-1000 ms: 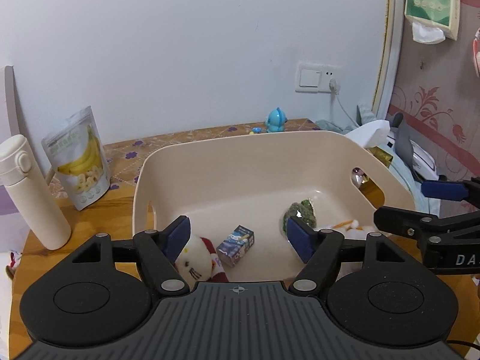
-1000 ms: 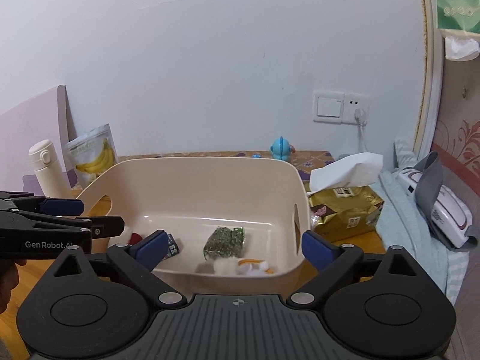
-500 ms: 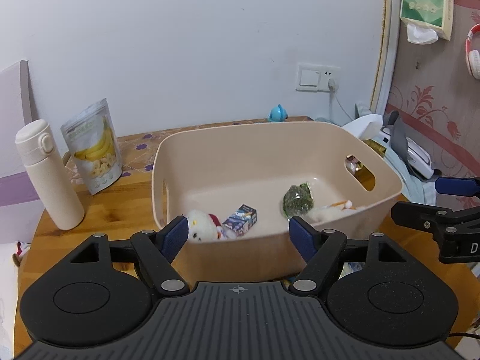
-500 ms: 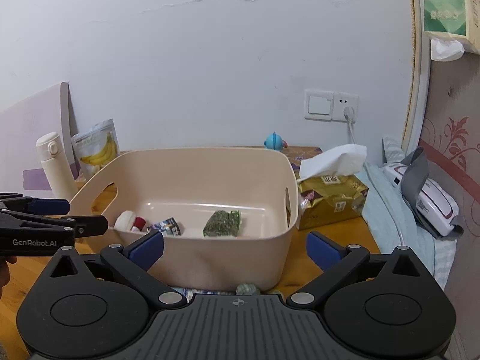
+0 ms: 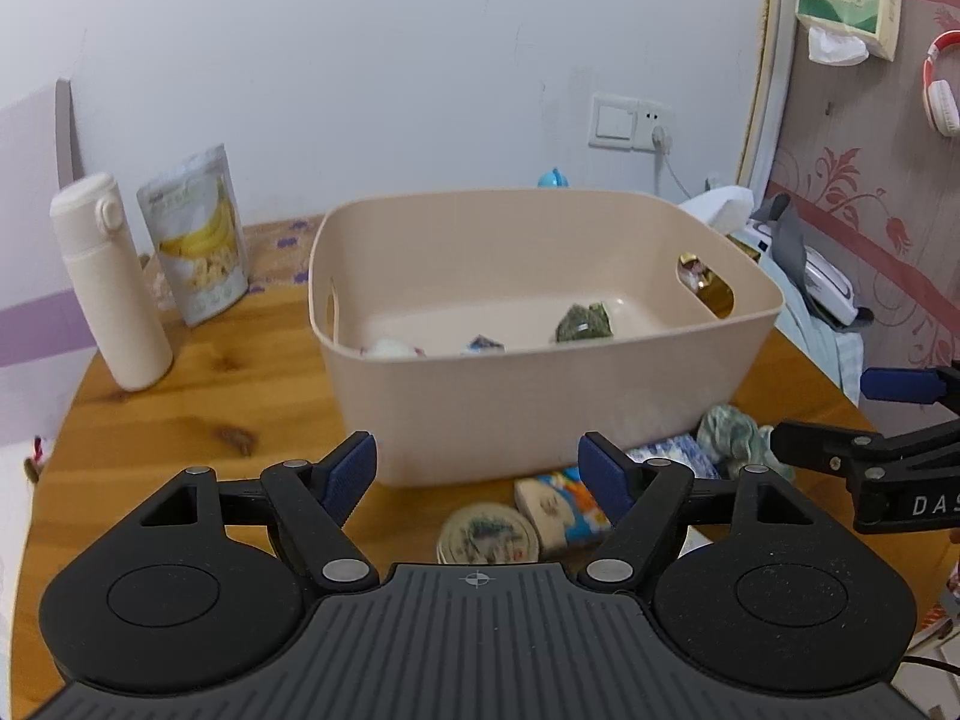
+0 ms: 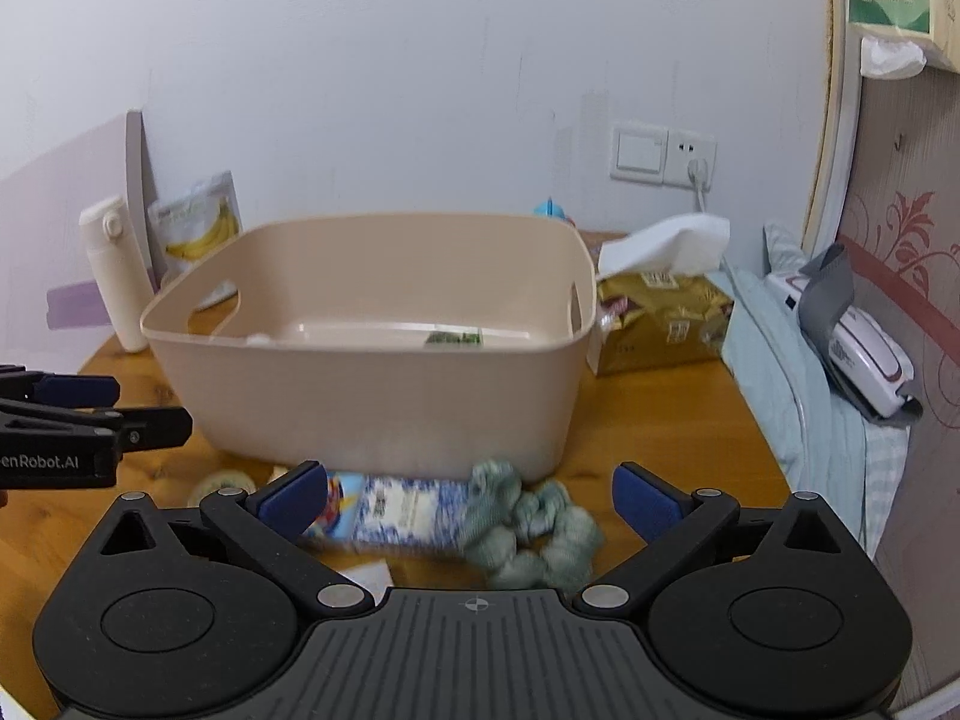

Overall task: Organize objects
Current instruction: 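Move both tools back toward the remaining tin, cube and boxes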

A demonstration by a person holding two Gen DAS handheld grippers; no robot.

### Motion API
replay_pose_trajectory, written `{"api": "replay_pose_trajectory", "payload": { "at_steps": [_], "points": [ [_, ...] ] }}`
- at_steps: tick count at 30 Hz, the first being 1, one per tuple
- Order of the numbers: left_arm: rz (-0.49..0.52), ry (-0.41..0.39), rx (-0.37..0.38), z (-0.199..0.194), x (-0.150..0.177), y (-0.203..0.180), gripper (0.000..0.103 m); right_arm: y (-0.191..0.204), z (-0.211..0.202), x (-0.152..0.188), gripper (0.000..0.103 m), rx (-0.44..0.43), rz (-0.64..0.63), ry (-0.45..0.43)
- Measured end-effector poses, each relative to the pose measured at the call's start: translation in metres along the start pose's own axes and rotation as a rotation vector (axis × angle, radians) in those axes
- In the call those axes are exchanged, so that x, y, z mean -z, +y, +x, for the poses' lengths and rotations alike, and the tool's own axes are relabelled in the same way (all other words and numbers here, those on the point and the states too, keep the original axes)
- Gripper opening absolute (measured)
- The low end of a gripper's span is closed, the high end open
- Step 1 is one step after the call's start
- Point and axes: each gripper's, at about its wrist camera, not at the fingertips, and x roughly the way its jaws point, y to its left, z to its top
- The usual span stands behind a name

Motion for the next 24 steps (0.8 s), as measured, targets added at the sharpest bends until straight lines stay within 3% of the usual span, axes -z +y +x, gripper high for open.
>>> {"api": "replay_pose_trajectory", "payload": {
  "at_steps": [24],
  "points": [
    [0.010,0.092,0.014,0.002,0.055,-0.013,0.076,0.006,0.012,0.051,0.103,-0.014,-0.064,0.148]
  ]
}}
